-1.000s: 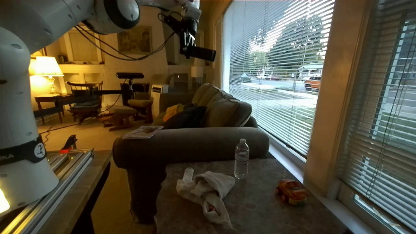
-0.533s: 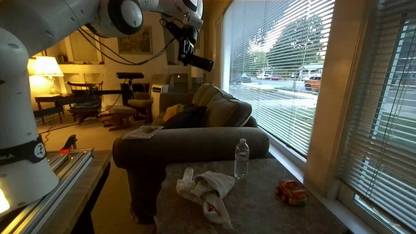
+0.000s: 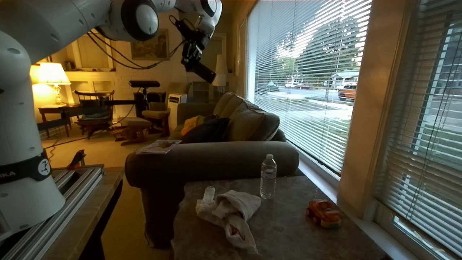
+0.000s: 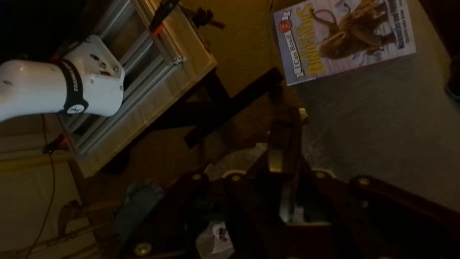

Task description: Put the grey remote control on the table.

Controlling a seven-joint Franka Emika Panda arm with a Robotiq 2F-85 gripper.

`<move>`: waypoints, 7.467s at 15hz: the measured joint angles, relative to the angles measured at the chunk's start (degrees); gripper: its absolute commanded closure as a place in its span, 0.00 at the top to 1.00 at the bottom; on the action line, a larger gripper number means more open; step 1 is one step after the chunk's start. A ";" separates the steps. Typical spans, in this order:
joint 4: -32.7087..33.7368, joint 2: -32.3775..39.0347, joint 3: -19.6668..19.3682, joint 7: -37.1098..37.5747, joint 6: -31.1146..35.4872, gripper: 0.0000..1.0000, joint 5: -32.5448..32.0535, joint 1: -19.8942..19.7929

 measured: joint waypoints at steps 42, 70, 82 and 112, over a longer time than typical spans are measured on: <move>-0.16 0.84 -1.77 33.17 12.72 0.04 -1.07 0.79; -0.45 24.20 0.81 55.35 12.60 0.15 6.65 -20.34; -0.33 27.52 0.48 58.34 12.66 0.04 6.61 -21.50; -0.97 33.91 -8.40 59.40 27.16 0.04 -4.12 -23.61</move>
